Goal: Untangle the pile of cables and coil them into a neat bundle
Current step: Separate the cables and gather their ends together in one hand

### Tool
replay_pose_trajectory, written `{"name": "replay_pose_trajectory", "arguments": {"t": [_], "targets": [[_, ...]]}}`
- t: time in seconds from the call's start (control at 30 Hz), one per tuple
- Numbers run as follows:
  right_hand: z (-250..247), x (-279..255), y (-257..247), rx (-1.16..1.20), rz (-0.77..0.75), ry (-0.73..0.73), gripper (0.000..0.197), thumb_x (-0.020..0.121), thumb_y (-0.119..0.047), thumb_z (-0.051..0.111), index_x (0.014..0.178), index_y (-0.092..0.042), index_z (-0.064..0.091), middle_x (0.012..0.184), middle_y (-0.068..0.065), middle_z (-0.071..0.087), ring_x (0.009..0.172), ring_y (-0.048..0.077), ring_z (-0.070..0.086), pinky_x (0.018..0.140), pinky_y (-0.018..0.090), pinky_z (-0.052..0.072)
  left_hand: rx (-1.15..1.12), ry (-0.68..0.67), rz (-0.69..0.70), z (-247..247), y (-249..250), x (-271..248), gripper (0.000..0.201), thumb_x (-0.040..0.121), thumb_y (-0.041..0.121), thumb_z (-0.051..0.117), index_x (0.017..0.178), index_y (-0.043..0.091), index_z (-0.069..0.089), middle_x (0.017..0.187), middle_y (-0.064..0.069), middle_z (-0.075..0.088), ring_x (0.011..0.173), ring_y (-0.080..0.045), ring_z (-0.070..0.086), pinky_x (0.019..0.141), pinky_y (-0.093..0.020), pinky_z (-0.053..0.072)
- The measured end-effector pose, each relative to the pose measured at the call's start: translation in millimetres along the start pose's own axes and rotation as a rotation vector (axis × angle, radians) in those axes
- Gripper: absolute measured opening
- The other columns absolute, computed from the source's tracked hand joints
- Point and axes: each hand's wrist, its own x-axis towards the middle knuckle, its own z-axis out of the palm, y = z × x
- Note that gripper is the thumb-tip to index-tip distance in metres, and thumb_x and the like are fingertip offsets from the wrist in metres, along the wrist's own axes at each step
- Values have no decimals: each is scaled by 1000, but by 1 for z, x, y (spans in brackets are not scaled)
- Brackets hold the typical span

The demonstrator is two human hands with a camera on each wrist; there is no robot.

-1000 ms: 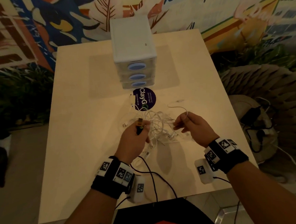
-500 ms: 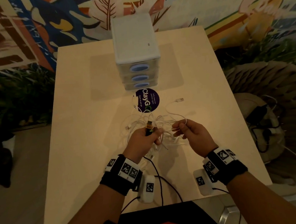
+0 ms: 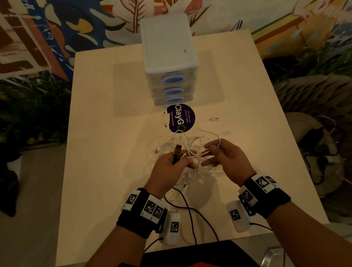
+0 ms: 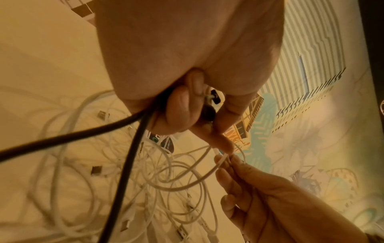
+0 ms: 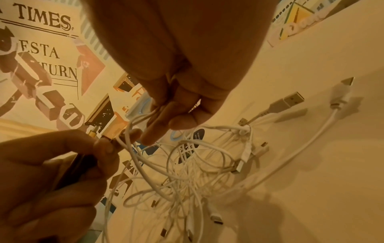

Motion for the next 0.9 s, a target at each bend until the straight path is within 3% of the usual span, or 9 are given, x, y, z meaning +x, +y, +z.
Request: {"name": "replay_pose_trajectory", "arguments": {"t": [0.13, 0.23, 0.37, 0.43, 0.5, 0.57, 0.67, 0.83, 0.9], "targets": [[2, -1, -2, -31, -28, 7, 15, 106, -9, 49, 106, -4, 64, 91, 5, 76, 68, 24, 74, 61, 23, 51, 31, 36, 12, -3, -2, -4, 15, 98, 23, 67, 103, 23, 80, 102, 11, 78, 103, -1, 69, 99, -33, 52], [4, -3, -2, -169, -82, 59, 12, 105, -18, 54, 100, -15, 64, 88, 0, 76, 66, 21, 72, 63, 27, 54, 33, 78, 23, -2, 8, -11, 19, 101, 23, 62, 109, 16, 78, 86, 2, 69, 66, -6, 67, 66, -16, 44], [5, -6, -2, -275, -116, 93, 9, 102, -24, 60, 95, -21, 65, 84, -7, 76, 69, 14, 70, 73, 36, 58, -75, 47, -27, 1, 19, -15, 24, 105, 17, 53, 115, 8, 74, 76, 0, 75, 61, -33, 48, 50, -43, 35], [6, -8, -4, -250, -112, 86, 7, 100, -21, 63, 94, -19, 66, 83, -6, 76, 71, 14, 71, 76, 37, 59, -108, 23, -12, 1, 23, -14, 27, 107, 14, 48, 124, 9, 68, 90, -11, 73, 46, -16, 53, 53, -50, 38], [8, -10, -5, -257, -129, 69, 5, 98, -21, 66, 93, -20, 68, 83, -6, 76, 72, 14, 72, 78, 40, 60, -108, 1, 31, 3, 27, -16, 27, 107, 12, 47, 127, 8, 65, 90, -17, 70, 42, 4, 52, 46, -19, 44], [11, -13, -7, -274, -137, 44, 5, 97, -22, 67, 93, -21, 69, 82, -6, 76, 72, 13, 73, 79, 43, 60, -85, 9, 62, 5, 25, -15, 24, 105, 13, 52, 122, 6, 68, 92, -18, 73, 47, 6, 58, 54, -7, 44], [14, -15, -6, -302, -119, 4, 8, 100, -29, 62, 104, -24, 67, 86, -6, 77, 72, 11, 73, 79, 46, 60, 8, 117, 88, 7, 15, -9, 18, 100, 22, 63, 98, 13, 79, 88, 0, 79, 78, -5, 73, 80, -26, 54], [7, -20, -12, -462, -226, 247, 48, 87, -59, 67, 126, -39, 48, 101, -12, 58, 83, 3, 62, 71, 20, 53, 246, 222, 150, 9, 17, -13, 25, 91, 41, 72, 73, 24, 76, 72, 13, 74, 73, 2, 67, 70, -21, 49], [9, -20, -21, -590, -283, 158, 48, 85, -67, 63, 121, -38, 53, 100, -15, 56, 86, 0, 57, 70, 14, 46, 234, 202, 162, 11, 17, -16, 24, 88, 45, 71, 73, 27, 73, 69, 16, 72, 69, 1, 66, 69, -25, 50]]}}
